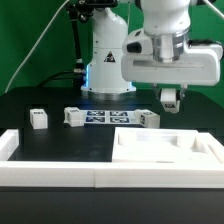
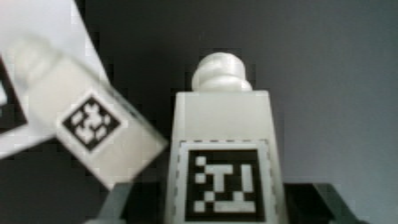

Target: Assemble one leg

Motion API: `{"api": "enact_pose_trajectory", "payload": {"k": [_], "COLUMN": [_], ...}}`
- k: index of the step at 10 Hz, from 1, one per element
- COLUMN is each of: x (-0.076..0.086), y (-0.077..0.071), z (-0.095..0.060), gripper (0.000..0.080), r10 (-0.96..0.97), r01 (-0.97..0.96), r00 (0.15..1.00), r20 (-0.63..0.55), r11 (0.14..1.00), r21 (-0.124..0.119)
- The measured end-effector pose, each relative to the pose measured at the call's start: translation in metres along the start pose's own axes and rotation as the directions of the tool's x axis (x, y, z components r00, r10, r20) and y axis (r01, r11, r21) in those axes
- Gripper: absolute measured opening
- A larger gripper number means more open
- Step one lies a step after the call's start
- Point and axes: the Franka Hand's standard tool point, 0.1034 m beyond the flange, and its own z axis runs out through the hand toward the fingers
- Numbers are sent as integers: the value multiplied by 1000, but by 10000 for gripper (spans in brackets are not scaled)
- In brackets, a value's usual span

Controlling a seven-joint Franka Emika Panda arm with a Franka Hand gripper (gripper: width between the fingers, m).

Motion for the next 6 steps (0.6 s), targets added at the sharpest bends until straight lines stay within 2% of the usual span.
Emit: {"api": "enact_pose_trajectory", "payload": {"k": [2, 3, 5, 6], "x": [16, 19, 17, 14], "y": [-10, -16, -24, -31], "z": [-20, -24, -20, -20], "gripper": [292, 292, 292, 292], "r10": [-81, -91, -77, -58], "r01": [79, 91, 93, 95], "r00": [988, 975, 937, 905], "r20": [-132, -201, -342, -421], "r11": [997, 996, 995, 993], "r21": [-16, -8, 32, 69]}}
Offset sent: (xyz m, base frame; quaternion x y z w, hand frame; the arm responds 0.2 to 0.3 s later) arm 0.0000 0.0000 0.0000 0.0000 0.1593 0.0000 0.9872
